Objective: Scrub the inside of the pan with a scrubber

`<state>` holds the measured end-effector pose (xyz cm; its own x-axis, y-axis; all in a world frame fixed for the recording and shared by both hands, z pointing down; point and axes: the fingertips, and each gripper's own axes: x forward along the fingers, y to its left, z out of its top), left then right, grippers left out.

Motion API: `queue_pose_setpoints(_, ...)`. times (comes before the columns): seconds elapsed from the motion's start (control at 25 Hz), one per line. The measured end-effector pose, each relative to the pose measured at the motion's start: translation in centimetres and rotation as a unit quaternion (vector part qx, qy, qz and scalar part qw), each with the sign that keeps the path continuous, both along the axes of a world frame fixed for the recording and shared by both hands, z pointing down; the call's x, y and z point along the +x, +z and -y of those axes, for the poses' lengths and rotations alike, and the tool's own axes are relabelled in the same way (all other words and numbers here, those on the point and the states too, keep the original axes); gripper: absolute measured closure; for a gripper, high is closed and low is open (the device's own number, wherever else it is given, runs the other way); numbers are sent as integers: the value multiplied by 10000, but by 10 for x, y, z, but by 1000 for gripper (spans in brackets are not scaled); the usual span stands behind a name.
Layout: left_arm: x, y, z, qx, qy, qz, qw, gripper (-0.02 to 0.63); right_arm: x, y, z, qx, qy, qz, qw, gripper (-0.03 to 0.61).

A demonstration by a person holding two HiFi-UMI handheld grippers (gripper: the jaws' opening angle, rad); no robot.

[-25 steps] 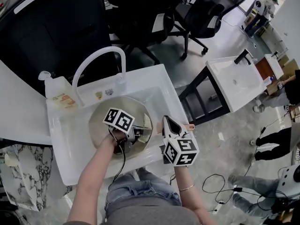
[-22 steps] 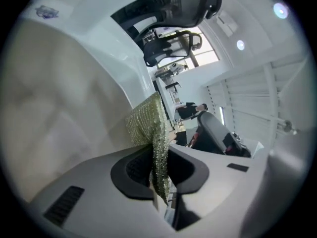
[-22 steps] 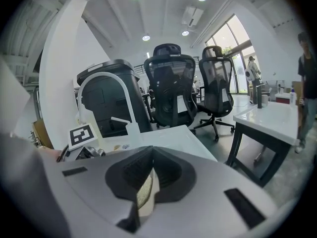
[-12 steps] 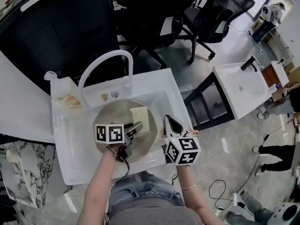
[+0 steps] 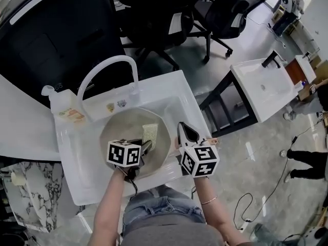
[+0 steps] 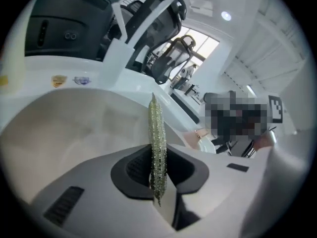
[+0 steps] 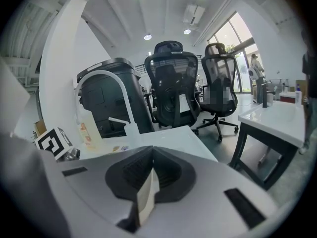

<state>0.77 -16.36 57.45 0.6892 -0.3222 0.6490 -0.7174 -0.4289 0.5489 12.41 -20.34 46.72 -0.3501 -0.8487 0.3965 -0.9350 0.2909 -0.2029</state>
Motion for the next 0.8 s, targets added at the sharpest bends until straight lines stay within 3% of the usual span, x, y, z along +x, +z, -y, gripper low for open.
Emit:
queue_pose_setpoints(0.12,16,10,-2,-302,431,38,9986,549,5,0,0,3,76,13,10000,568)
queue_pose_setpoints(0.24,24,25,0,-642,542,124,9964,549,10,0,-2,-7,135,24,9999,568)
queue_pose_setpoints(0.4,20,41,11,-852,338,199,9956,549,16,4,-4,-37,192,29,9998,568)
queue_pose_setpoints(0.8,-16,73,29,-942,-291,1070,9894,549,12,7,-4,-117,140,20,9998,568)
